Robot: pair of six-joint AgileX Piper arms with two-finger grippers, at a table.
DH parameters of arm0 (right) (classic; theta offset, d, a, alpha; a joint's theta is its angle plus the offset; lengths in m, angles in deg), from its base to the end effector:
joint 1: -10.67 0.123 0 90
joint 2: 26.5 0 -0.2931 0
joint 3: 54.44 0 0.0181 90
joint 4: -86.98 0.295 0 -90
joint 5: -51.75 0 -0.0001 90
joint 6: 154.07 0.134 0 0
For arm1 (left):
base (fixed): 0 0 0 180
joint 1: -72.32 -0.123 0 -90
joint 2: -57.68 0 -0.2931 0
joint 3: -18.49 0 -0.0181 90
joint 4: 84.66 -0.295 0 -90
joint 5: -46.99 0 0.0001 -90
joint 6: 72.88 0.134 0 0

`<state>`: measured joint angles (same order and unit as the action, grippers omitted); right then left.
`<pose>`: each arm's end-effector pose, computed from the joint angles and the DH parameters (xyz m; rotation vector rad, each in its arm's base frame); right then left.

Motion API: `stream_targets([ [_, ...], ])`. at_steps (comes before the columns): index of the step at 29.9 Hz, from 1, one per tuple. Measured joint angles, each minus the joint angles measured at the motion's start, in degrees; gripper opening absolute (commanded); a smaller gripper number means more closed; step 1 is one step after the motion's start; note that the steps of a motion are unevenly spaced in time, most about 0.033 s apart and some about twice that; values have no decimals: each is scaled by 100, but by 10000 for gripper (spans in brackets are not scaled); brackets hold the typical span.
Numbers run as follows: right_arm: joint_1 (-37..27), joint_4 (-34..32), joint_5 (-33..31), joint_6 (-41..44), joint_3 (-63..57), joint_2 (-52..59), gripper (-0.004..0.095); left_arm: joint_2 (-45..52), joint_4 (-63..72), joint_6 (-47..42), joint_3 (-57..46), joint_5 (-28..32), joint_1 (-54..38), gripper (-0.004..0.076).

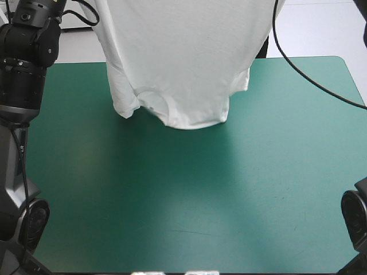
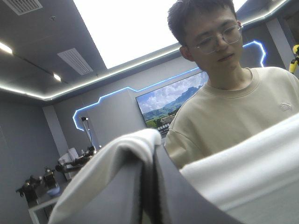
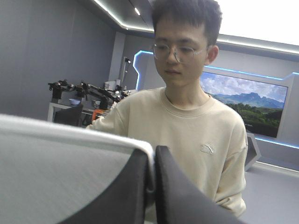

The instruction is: Fold the cloth

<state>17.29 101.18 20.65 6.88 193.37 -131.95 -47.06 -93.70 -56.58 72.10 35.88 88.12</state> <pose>0.3627 0.0592 0.7000 -0.2497 1.1632 0.0722 0.3969 -0.1081 0.6683 0.3542 1.0261 0.1636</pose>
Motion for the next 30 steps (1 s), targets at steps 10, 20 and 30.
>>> stream_targets([
  [10, -103, 265, -1320, 24, -1052, -6, -17, -42, 255, -496, -254, -2043, -111, -9],
  [20, -109, 556, -1130, -156, -5068, 663, -17, 83, 722, -1180, -3116, -3292, -118, -9],
  [30, -121, 1316, -1012, -715, -7961, 2015, -17, 1532, 1418, -1127, -5624, -3181, -129, -9],
])
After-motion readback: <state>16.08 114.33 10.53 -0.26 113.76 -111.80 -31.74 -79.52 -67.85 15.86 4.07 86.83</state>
